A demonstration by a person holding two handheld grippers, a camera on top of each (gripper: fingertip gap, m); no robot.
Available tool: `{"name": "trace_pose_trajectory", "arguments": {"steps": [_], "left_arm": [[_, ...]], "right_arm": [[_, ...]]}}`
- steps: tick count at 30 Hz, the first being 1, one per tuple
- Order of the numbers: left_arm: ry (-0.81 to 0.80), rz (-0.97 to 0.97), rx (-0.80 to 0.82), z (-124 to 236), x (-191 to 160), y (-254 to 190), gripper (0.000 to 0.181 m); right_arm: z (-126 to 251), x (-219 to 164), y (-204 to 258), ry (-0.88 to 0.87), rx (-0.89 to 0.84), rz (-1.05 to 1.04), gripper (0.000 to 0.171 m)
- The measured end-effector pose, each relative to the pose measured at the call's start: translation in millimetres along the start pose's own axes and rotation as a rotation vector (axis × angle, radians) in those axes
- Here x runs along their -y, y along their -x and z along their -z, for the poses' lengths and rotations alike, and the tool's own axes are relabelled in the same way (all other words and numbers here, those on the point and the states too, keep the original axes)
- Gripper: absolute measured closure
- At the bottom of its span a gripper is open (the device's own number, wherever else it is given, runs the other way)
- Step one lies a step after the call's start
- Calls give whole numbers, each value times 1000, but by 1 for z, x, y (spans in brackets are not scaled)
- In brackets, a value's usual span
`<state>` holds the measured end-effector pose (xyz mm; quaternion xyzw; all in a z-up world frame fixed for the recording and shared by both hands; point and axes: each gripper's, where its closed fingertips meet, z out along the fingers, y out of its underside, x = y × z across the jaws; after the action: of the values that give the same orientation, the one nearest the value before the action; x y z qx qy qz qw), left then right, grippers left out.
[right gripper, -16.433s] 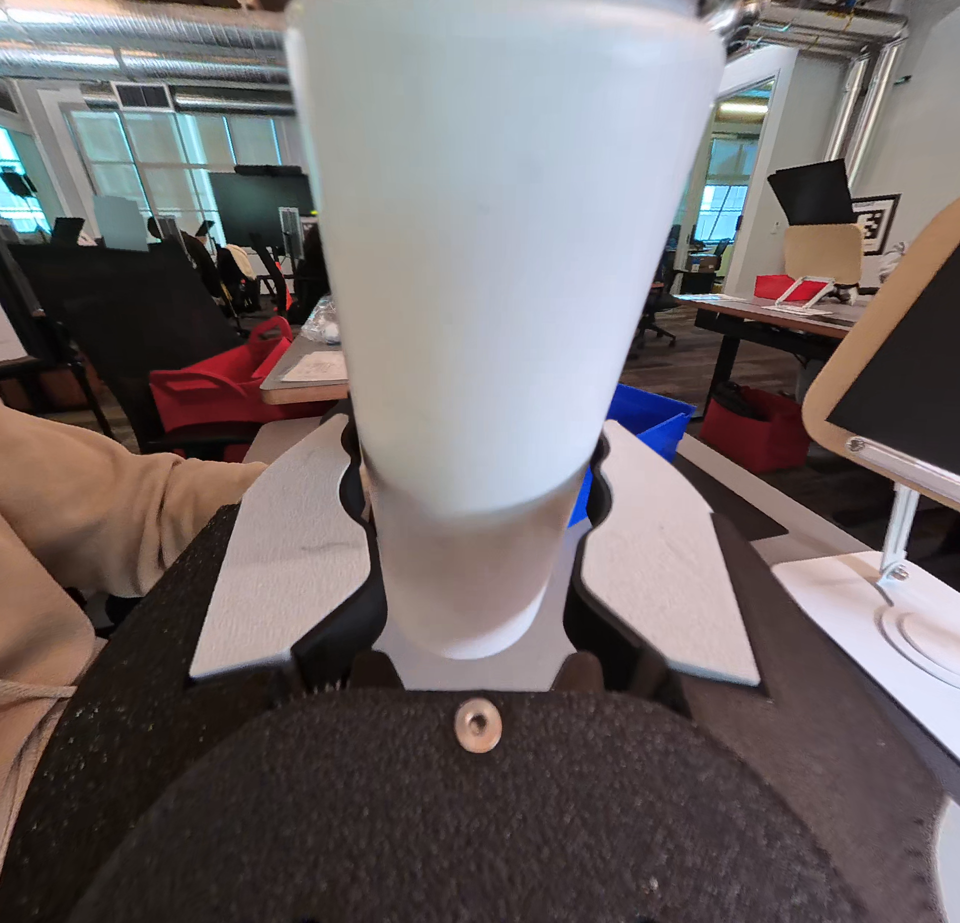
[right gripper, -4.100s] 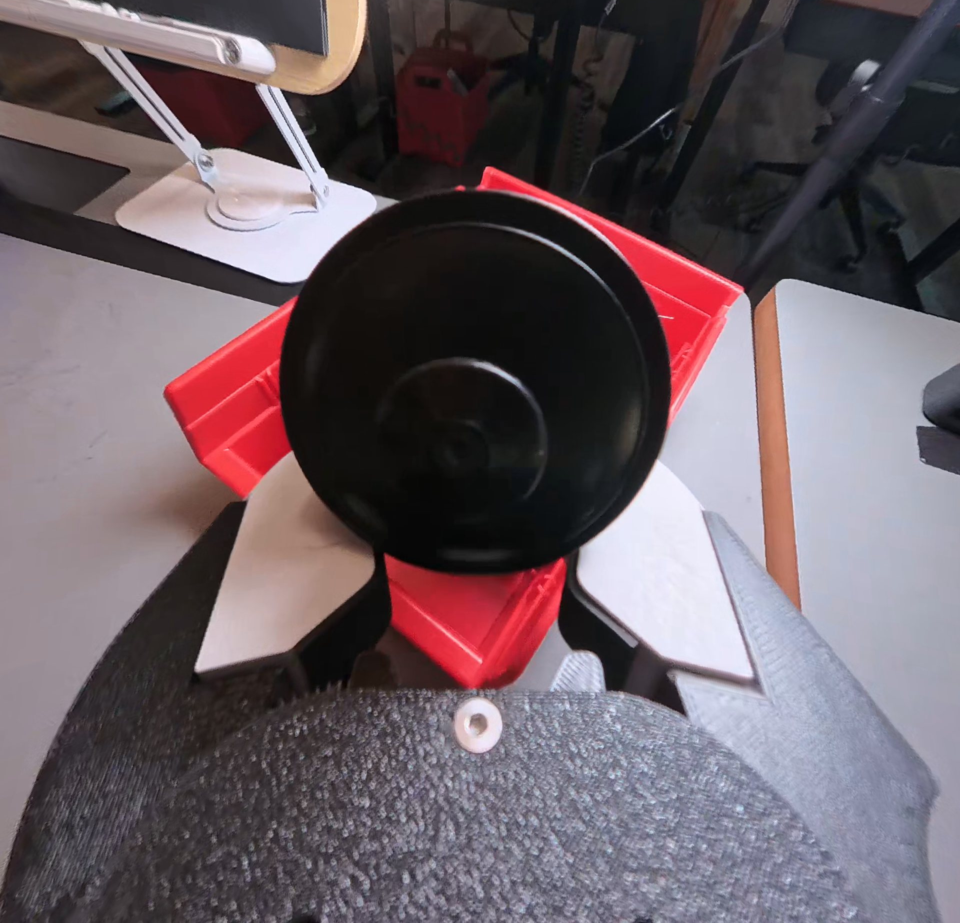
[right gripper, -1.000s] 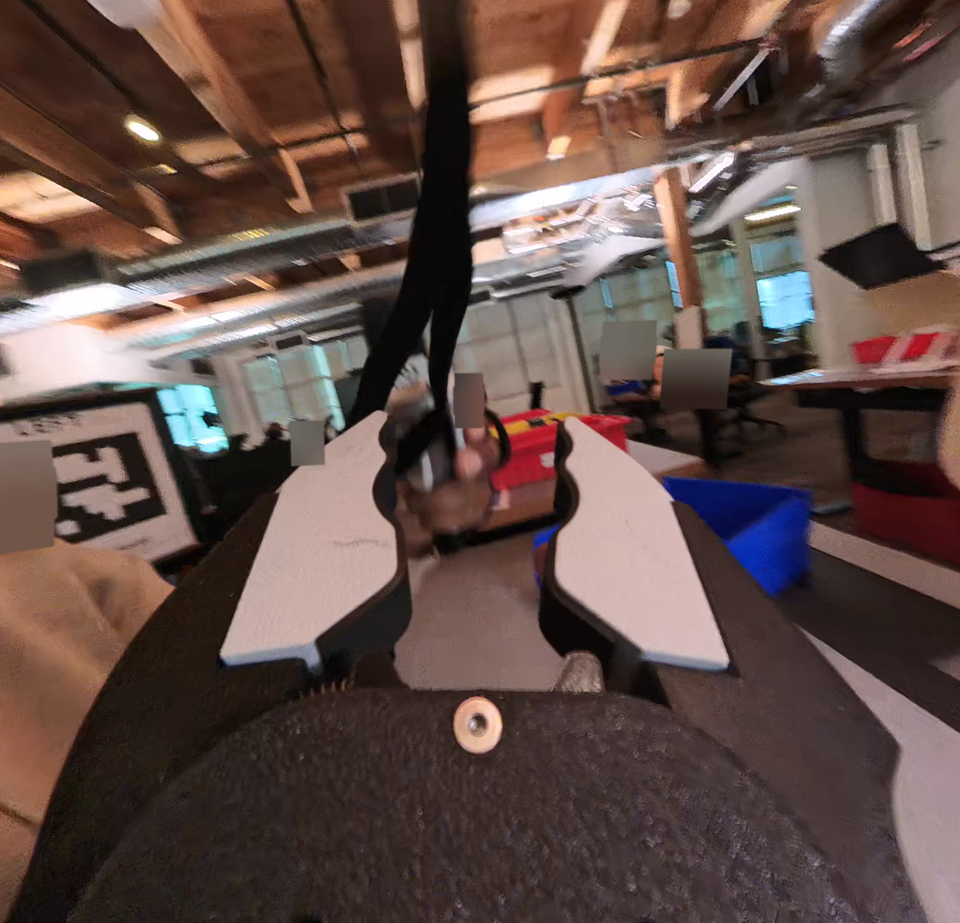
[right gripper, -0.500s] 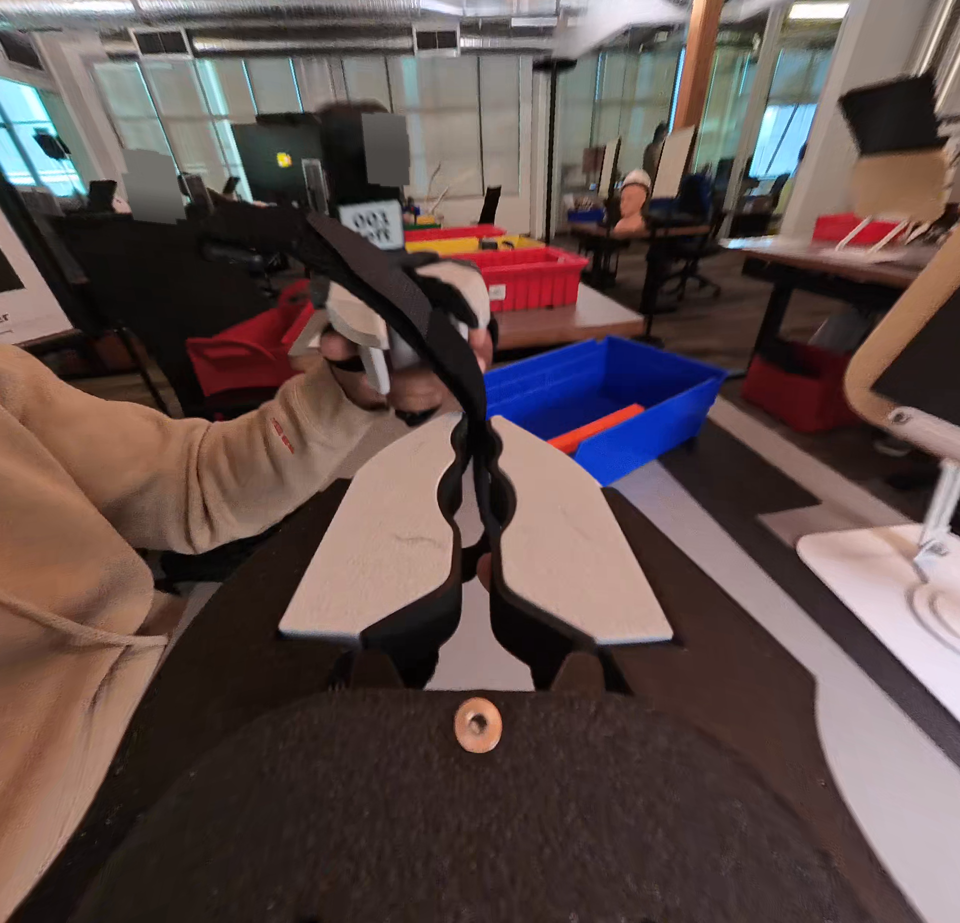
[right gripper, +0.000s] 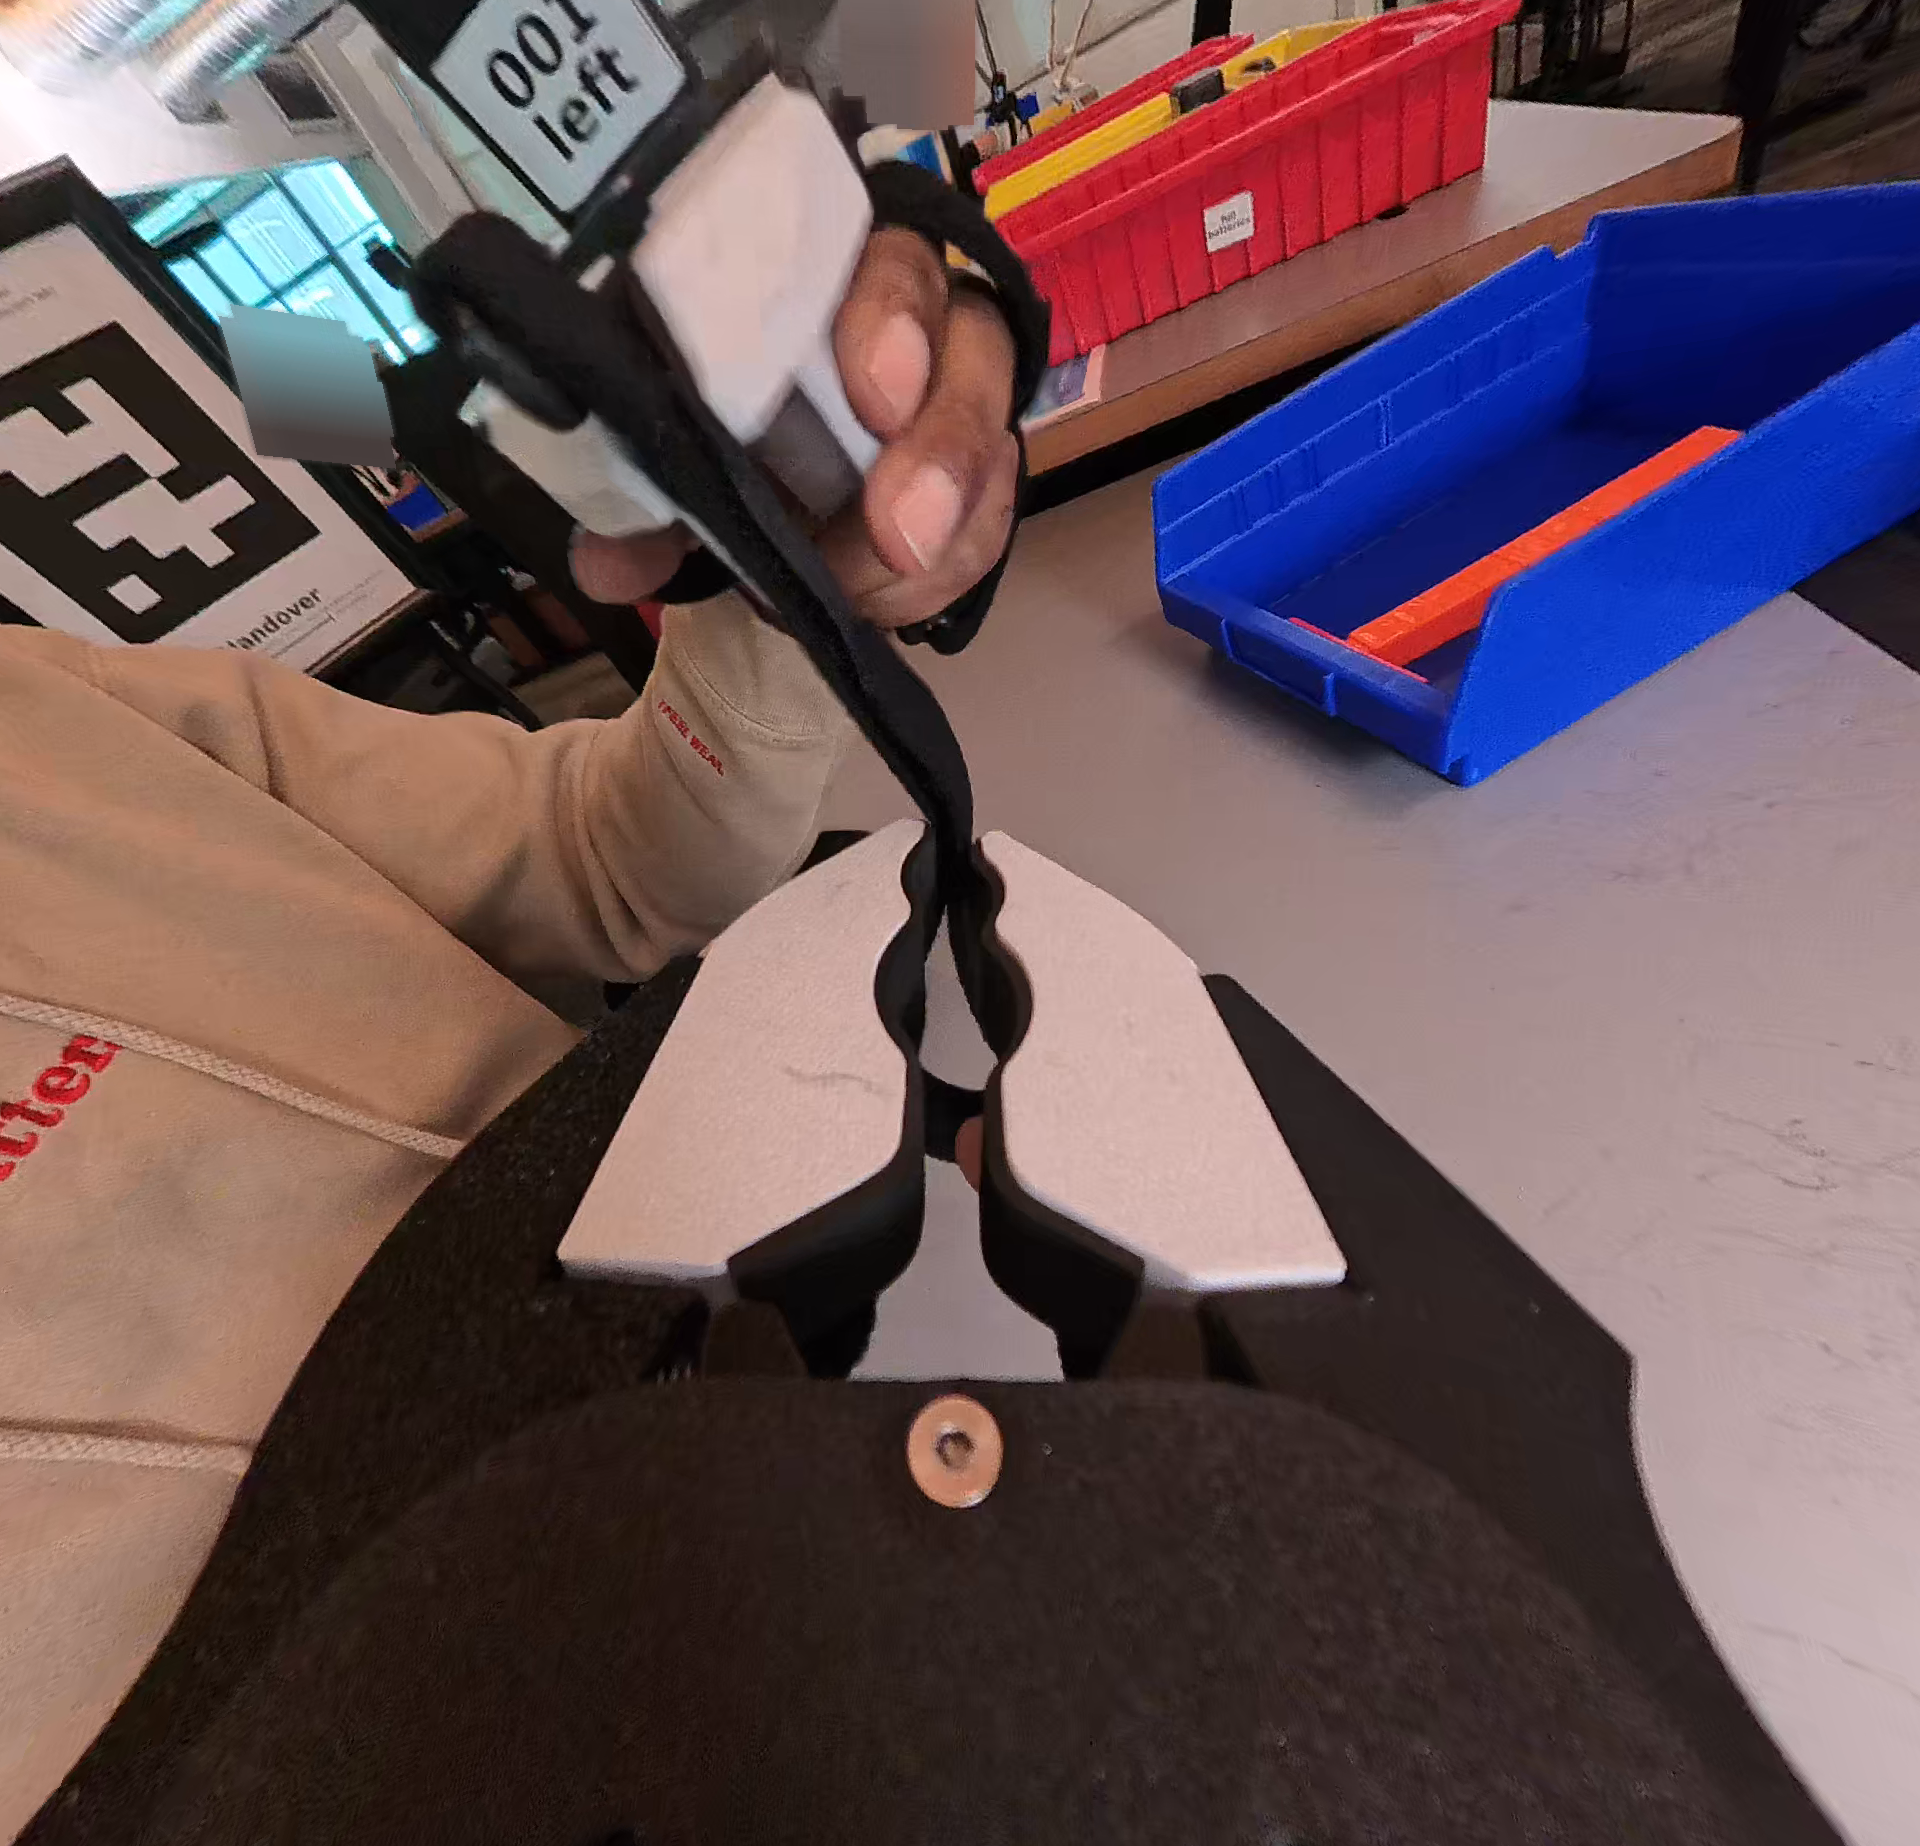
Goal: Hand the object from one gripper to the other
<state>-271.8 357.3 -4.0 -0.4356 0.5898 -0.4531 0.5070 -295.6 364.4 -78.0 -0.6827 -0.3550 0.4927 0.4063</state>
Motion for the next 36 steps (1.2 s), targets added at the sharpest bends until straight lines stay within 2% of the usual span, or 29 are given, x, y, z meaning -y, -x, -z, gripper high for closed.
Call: {"name": "trace_pose_trajectory", "arguments": {"steps": [2, 11, 15, 17, 19, 21, 24, 27, 29, 35, 36], "left_arm": [[-43, 22, -29, -1, 5, -4, 174], [-73, 20, 39, 4, 8, 9, 175], [-120, 146, 39, 6, 11, 16, 174], [-158, 263, 2, 7, 14, 18, 175], [-153, 369, -55, 8, 12, 18, 175], [-122, 446, -104, 7, 5, 15, 175], [-75, 538, -195, -3, -3, 4, 175], [-46, 596, -281, -13, -7, -11, 175], [-49, 635, -321, -16, -7, -16, 175], [-66, 712, -429, -13, -2, -27, 173], [-86, 700, -444, -12, 2, -28, 164]], "right_arm": [[0, -4, -4, 17, -10, -12, 167], [-3, -7, 6, 15, 76, -34, 167], [2, -1, 4, -17, 75, -36, 167], [10, 5, -9, -39, -37, 57, 164], [23, 20, -11, -93, -143, 242, 134], [38, 41, -4, -169, -258, 424, 125], [53, 63, 17, -236, -408, 727, 132], [49, 59, 22, -130, -550, 982, 141], [43, 52, 28, -87, -528, 1037, 153], [41, 49, 38, -58, -504, 1090, 155], [42, 50, 40, -63, -495, 1071, 155]]}}
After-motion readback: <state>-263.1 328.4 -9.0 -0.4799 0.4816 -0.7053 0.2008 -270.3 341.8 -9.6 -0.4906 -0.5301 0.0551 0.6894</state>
